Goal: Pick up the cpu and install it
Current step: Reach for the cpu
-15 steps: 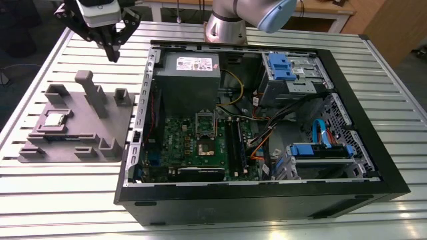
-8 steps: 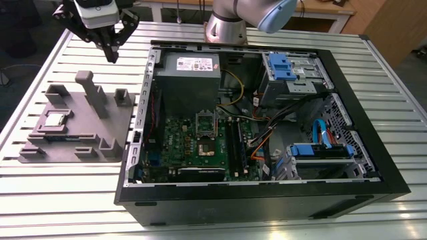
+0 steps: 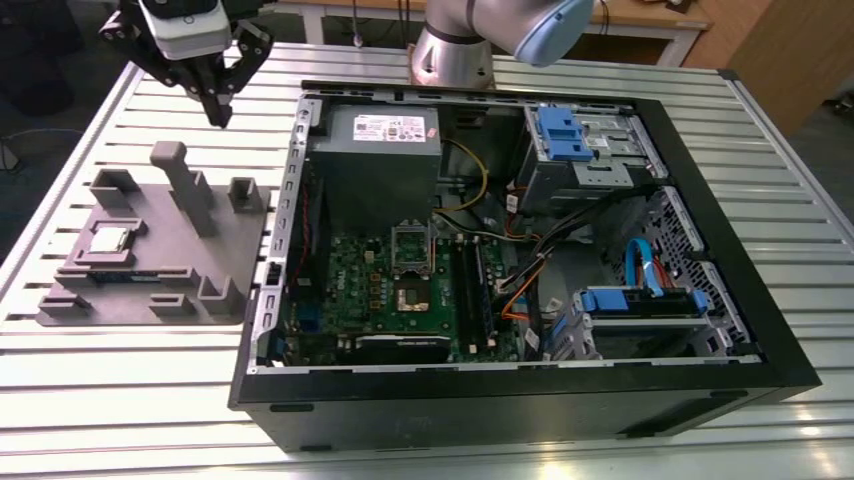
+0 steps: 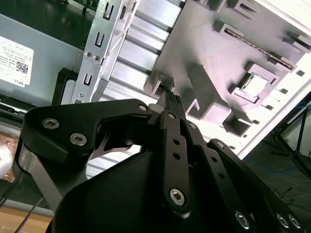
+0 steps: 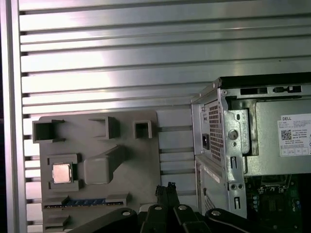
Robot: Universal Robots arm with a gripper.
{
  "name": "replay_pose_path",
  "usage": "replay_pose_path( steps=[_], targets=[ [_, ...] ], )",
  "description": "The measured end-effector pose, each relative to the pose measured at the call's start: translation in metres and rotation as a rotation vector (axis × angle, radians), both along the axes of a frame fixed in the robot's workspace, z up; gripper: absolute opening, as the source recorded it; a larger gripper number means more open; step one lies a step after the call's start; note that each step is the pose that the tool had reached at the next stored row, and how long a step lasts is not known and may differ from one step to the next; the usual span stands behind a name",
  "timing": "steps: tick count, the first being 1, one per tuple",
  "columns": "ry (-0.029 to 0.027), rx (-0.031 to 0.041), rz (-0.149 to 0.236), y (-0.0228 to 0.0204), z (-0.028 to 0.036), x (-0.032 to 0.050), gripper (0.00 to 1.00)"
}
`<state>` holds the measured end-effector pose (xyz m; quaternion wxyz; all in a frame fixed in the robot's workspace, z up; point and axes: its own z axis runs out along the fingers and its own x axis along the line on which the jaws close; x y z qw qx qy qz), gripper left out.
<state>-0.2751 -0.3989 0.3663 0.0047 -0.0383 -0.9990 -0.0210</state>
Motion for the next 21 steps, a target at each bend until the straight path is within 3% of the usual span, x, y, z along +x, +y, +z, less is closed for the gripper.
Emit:
replay_pose_path(
  steps=[21],
  targets=[
    [0.005, 0.0, 0.0, 0.0, -0.0052, -0.0125, 0.1]
  ],
)
